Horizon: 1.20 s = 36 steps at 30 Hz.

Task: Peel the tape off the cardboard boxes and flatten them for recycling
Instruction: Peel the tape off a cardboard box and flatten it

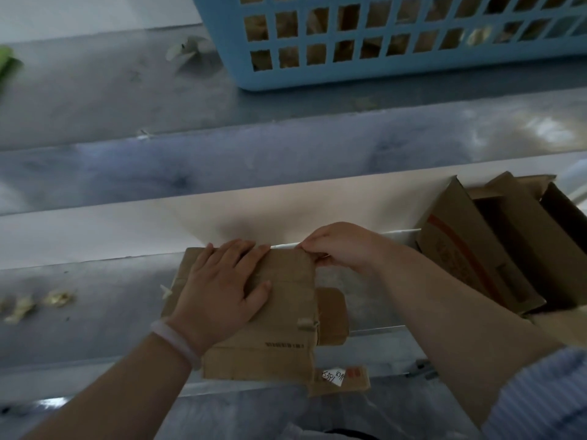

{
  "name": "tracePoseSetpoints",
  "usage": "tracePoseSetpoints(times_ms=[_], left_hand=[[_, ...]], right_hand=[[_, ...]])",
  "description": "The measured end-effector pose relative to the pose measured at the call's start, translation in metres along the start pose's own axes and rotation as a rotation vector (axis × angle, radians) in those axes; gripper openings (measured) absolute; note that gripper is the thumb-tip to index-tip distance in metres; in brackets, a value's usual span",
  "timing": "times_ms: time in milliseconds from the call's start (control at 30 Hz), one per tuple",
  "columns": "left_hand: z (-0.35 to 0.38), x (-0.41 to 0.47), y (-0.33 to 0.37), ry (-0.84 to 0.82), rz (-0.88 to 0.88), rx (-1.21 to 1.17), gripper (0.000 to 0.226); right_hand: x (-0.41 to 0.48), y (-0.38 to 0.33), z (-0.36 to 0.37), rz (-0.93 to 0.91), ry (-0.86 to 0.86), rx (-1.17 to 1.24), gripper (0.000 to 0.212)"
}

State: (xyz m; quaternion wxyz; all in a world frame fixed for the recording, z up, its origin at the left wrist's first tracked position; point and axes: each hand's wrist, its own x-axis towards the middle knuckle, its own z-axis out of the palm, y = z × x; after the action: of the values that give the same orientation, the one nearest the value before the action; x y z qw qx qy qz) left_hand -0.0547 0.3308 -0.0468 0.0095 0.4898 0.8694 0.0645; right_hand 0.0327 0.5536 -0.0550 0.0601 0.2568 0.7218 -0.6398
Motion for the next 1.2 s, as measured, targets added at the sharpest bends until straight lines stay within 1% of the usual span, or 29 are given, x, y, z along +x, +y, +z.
tracePoseSetpoints(times_ms=[67, 200, 367, 500, 567, 667, 767, 933, 1033, 1100, 1200], left_hand=[[0.0, 0.0, 0.0, 0.003, 0.001, 0.002, 0.068], [0.0, -0.001, -0.001, 0.0, 0.004, 0.008, 0.067], [0.002, -0.001, -0.001, 0.002, -0.001, 0.006, 0.066], [0.002, -0.001, -0.002, 0.0, 0.0, 0.015, 0.067], [0.002, -0.001, -0.003, 0.0, -0.004, 0.014, 0.068], [0.003, 0.0, -0.002, 0.003, -0.014, 0.021, 0.068], [0.003, 0.001, 0.0, 0.021, -0.025, 0.017, 0.068], [0.005, 0.004, 0.002, 0.031, -0.055, 0.019, 0.071], [0.006, 0.006, 0.005, 0.042, -0.07, 0.015, 0.072], [0.007, 0.006, 0.005, 0.046, -0.077, 0.007, 0.072], [0.007, 0.006, 0.005, 0.047, -0.076, 0.013, 0.072]], right_hand=[[0.001, -0.006, 0.0, 0.053, -0.019, 0.024, 0.022], [0.004, -0.015, -0.001, 0.111, -0.048, 0.007, 0.014], [0.012, -0.013, -0.004, 0.088, -0.09, -0.079, 0.013], [0.013, -0.006, -0.003, 0.032, -0.122, -0.138, 0.019], [0.011, -0.006, -0.004, -0.028, -0.094, -0.261, 0.02], [0.008, -0.006, -0.007, -0.138, 0.018, -0.476, 0.017], [-0.002, -0.004, -0.009, -0.229, 0.143, -0.554, 0.017], [-0.023, 0.0, -0.006, -0.346, 0.278, -0.482, 0.016], [-0.033, 0.005, 0.0, -0.376, 0.35, -0.349, 0.015], [-0.039, 0.006, 0.003, -0.37, 0.355, -0.216, 0.015], [-0.044, 0.007, 0.006, -0.297, 0.321, -0.085, 0.016]])
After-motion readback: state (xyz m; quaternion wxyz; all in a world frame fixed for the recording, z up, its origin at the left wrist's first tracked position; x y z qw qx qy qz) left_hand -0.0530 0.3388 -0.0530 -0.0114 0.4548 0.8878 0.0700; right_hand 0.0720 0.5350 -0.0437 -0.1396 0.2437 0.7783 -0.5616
